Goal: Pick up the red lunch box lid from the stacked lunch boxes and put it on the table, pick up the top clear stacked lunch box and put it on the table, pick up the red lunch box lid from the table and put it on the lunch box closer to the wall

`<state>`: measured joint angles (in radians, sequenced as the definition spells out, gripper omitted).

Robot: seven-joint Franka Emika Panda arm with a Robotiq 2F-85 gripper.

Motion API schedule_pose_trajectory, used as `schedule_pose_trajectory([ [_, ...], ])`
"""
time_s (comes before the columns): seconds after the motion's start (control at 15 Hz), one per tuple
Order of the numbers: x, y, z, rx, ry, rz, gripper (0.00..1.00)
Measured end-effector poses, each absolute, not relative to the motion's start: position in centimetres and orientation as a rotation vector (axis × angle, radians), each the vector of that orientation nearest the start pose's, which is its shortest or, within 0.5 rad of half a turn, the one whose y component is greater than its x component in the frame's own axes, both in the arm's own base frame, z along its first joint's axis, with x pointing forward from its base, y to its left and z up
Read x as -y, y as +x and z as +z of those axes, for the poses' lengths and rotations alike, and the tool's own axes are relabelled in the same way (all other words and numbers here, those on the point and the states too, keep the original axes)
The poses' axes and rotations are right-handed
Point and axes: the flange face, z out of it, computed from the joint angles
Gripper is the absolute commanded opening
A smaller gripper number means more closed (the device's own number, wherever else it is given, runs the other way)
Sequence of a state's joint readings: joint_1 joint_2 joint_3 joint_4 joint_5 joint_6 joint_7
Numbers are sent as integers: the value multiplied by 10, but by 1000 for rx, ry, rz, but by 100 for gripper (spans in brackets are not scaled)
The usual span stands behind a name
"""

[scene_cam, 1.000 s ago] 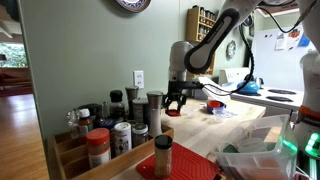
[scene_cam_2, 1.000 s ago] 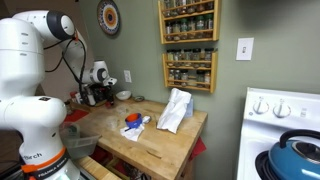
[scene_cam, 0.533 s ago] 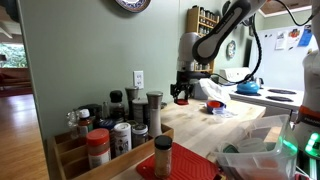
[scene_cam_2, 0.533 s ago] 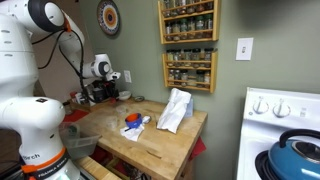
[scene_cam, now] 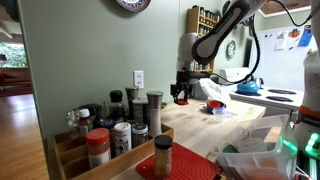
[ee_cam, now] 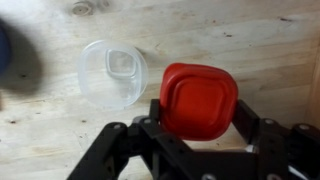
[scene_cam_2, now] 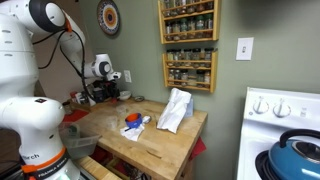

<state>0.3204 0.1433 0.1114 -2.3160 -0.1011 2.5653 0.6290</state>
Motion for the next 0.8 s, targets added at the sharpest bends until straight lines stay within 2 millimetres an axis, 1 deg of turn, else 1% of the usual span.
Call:
schedule_pose_trajectory([
  [0.33, -202, 489, 290, 2, -3122, -164, 47],
  [0.8, -169, 486, 274, 38, -3132, -99, 47],
])
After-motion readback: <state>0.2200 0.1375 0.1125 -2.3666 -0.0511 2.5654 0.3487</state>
